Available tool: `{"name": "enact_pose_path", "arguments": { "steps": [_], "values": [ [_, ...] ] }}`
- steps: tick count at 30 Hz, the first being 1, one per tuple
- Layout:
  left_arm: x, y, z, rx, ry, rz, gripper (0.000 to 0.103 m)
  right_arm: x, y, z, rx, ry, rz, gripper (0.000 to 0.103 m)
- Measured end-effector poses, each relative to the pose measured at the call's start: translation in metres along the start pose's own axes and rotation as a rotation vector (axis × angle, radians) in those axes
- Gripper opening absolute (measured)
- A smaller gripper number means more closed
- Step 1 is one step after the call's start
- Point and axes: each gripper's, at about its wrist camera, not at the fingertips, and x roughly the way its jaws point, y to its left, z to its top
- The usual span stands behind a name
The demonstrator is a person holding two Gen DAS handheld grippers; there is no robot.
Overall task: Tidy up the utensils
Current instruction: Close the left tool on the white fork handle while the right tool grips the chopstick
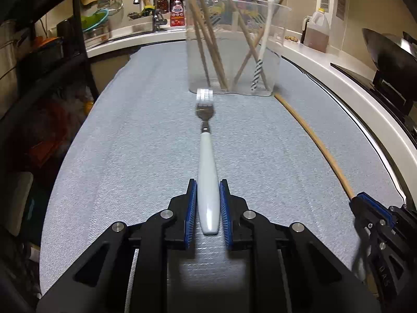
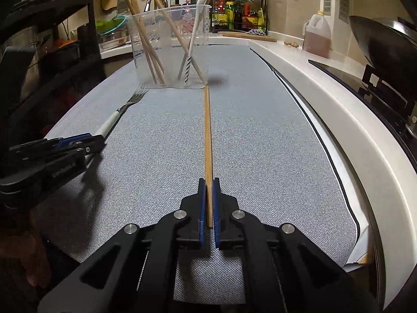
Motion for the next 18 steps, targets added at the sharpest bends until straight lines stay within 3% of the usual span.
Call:
{"name": "enact_pose_path", "arguments": {
  "steps": [10, 18],
  "values": [
    [-0.023, 0.032, -0.024, -0.002, -0.032, 0.007, 0.018, -0.002, 0.010, 0.001, -0.011, -0.002, 0.040, 0.005],
    [-0.027, 0.043, -0.029, -0.013, -0.045, -0.003, 0.019, 0.002, 0.010, 0.002, 0.005, 0.001, 0.037, 0.011]
  ]
}}
